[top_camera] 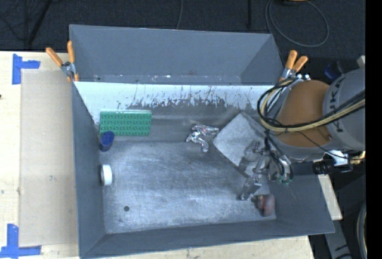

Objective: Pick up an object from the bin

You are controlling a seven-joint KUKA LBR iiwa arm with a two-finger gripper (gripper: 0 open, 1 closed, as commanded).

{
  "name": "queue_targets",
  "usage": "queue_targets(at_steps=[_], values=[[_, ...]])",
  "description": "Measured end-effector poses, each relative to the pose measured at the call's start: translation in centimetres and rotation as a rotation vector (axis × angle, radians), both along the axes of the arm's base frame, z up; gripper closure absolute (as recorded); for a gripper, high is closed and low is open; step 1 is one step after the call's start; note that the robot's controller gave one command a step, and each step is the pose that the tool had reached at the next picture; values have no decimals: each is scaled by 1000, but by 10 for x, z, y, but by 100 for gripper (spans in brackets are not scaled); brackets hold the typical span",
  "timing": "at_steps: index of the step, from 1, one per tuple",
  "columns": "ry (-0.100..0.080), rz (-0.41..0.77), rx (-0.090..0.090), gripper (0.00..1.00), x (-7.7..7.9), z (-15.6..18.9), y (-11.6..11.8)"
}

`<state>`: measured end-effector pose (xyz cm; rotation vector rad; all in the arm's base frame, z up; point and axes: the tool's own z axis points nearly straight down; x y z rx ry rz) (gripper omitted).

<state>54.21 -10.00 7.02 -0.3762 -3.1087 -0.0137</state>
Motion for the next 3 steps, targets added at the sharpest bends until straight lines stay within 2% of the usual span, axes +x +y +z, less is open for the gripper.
queue_targets(at_steps=[1, 2, 3], values=[[-9, 600, -5, 0, -60, 29, 7], [-12, 349, -8, 0, -72, 30, -49], [-30, 819, -12, 0, -62, 3, -27]])
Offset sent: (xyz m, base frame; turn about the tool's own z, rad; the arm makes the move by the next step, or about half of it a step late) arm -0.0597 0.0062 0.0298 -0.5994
